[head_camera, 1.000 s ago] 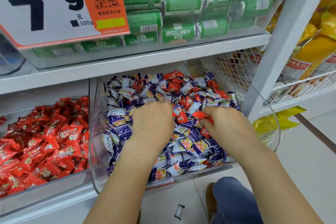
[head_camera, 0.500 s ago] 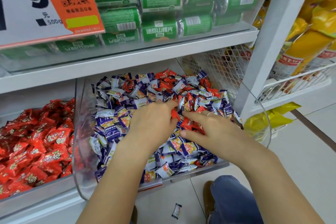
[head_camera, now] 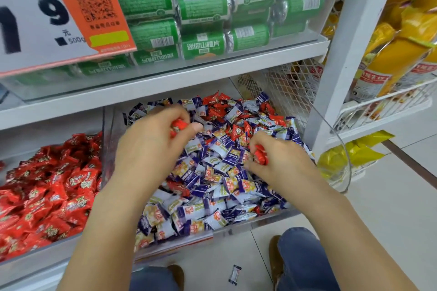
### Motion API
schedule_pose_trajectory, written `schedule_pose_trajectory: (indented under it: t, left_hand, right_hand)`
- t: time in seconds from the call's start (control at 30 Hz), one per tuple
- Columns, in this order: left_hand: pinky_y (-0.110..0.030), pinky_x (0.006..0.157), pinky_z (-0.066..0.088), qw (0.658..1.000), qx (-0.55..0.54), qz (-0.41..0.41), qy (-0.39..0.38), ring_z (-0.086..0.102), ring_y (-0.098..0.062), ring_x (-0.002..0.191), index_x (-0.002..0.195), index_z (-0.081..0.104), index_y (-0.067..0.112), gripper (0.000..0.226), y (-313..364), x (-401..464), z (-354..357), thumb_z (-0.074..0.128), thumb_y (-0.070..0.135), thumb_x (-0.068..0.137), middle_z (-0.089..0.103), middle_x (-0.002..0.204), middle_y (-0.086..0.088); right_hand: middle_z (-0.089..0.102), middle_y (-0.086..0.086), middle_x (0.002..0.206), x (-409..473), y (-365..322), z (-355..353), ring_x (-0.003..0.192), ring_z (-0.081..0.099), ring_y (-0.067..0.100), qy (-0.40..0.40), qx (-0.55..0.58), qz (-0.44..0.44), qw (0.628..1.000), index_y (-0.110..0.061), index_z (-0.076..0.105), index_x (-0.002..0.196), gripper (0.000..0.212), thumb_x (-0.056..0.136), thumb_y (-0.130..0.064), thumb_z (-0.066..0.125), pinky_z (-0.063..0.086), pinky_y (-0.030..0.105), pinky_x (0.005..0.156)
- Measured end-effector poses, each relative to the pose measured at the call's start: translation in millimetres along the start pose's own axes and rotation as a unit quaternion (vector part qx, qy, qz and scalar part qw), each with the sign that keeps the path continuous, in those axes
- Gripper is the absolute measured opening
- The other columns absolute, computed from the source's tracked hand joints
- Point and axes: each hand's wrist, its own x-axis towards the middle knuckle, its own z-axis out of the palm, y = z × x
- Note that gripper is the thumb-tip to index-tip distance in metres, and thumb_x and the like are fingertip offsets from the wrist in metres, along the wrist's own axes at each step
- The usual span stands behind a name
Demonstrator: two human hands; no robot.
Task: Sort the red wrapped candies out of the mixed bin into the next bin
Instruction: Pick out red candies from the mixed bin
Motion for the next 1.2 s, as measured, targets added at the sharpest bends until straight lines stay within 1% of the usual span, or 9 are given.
schedule_pose_trajectory:
  t: [0.13, 0.27, 0.5, 0.6, 0.67, 0.77, 0.9, 1.03, 1.2]
  left_hand:
    - [-0.027, 0.051, 0.042, 0.999, 0.015, -0.043, 0.02, 0.051, -0.011, 0.052, 0.069, 0.053, 0.026, 0.039, -8.7, -18.4, -20.5, 0.053, 0.065, 0.075, 0.054, 0.051, 0.005]
    - [-0.025, 0.048, 0.04, 0.995, 0.063, -0.029, -0.073, 0.048, -0.004, 0.047, 0.06, 0.051, 0.024, 0.044, -11.8, -33.6, -30.4, 0.057, 0.067, 0.07, 0.054, 0.048, 0.006]
    - [-0.021, 0.061, 0.039, 0.959, 0.184, 0.009, -0.216, 0.057, -0.005, 0.092, 0.108, 0.054, 0.051, 0.025, -10.3, -47.1, -26.5, 0.05, 0.06, 0.085, 0.062, 0.101, 0.02]
    - [-0.023, 0.06, 0.038, 0.96, 0.194, 0.002, -0.202, 0.057, -0.007, 0.096, 0.104, 0.059, 0.046, 0.024, -10.4, -45.7, -19.0, 0.047, 0.059, 0.088, 0.061, 0.108, 0.019]
    - [-0.023, 0.054, 0.034, 0.967, 0.186, -0.005, -0.174, 0.057, -0.008, 0.095, 0.104, 0.06, 0.042, 0.027, -9.8, -44.1, -19.3, 0.045, 0.059, 0.088, 0.061, 0.107, 0.018]
    - [-0.021, 0.049, 0.032, 0.984, 0.14, -0.007, -0.107, 0.052, -0.009, 0.076, 0.098, 0.063, 0.04, 0.027, -10.7, -43.0, -24.0, 0.047, 0.058, 0.086, 0.059, 0.09, 0.016]
    - [-0.021, 0.049, 0.036, 0.991, 0.104, -0.01, -0.079, 0.045, -0.009, 0.068, 0.094, 0.065, 0.039, 0.026, -13.5, -41.6, -24.3, 0.049, 0.058, 0.084, 0.047, 0.074, 0.018]
    - [-0.021, 0.053, 0.039, 0.992, 0.084, -0.009, -0.09, 0.047, -0.007, 0.073, 0.096, 0.063, 0.04, 0.027, -10.1, -41.7, -21.8, 0.048, 0.059, 0.085, 0.052, 0.083, 0.018]
    - [-0.019, 0.052, 0.036, 0.991, 0.078, -0.005, -0.107, 0.046, -0.005, 0.074, 0.096, 0.06, 0.041, 0.028, -8.1, -42.8, -19.8, 0.044, 0.061, 0.086, 0.056, 0.089, 0.019]
  right_hand:
    - [0.055, -0.011, 0.064, 1.2, 3.8, -9.1, 0.056, 0.047, 0.002, 0.02, 0.016, 0.024, 0.999, -0.029, 0.058, 0.093, 0.009, 0.086, -0.031, 0.064, 0.033, 0.015, 0.049]
    - [0.058, -0.013, 0.064, -0.5, -2.2, -14.7, 0.052, 0.05, 0.001, -0.017, 0.068, 0.026, 0.997, -0.036, 0.064, 0.092, 0.011, 0.085, -0.028, 0.064, 0.037, 0.013, 0.049]
    - [0.066, 0.002, 0.073, 3.1, 19.8, -33.5, 0.063, 0.057, 0.021, 0.051, 0.059, 0.117, 0.99, -0.031, 0.069, 0.098, 0.017, 0.083, -0.024, 0.064, 0.043, 0.03, 0.062]
    - [0.067, 0.003, 0.09, 8.9, 19.0, -27.2, 0.072, 0.054, 0.02, 0.027, 0.011, 0.108, 0.994, -0.029, 0.067, 0.103, 0.017, 0.086, -0.029, 0.064, 0.038, 0.028, 0.063]
    - [0.061, 0.001, 0.083, 16.4, 12.2, -19.7, 0.072, 0.051, 0.019, 0.023, -0.003, 0.091, 0.996, -0.028, 0.066, 0.105, 0.018, 0.087, -0.03, 0.063, 0.036, 0.027, 0.064]
    - [0.061, 0.001, 0.079, 29.2, 6.6, -5.8, 0.077, 0.055, 0.025, 0.037, -0.057, 0.088, 0.994, -0.028, 0.065, 0.105, 0.017, 0.09, -0.033, 0.059, 0.036, 0.028, 0.063]
    - [0.067, 0.003, 0.106, 39.4, 6.9, 0.0, 0.101, 0.059, 0.027, -0.016, -0.135, 0.094, 0.986, -0.032, 0.062, 0.112, 0.026, 0.087, -0.04, 0.062, 0.04, 0.03, 0.069]
    - [0.056, 0.011, 0.121, 44.5, 2.2, 13.4, 0.104, 0.058, 0.032, -0.068, -0.197, 0.033, 0.977, -0.035, 0.044, 0.139, 0.048, 0.093, -0.025, 0.055, 0.051, 0.039, 0.081]
    - [0.055, 0.009, 0.11, 53.2, -6.7, 22.4, 0.089, 0.058, 0.028, -0.139, -0.272, 0.046, 0.951, -0.036, 0.017, 0.149, 0.069, 0.093, -0.004, 0.042, 0.041, 0.033, 0.06]
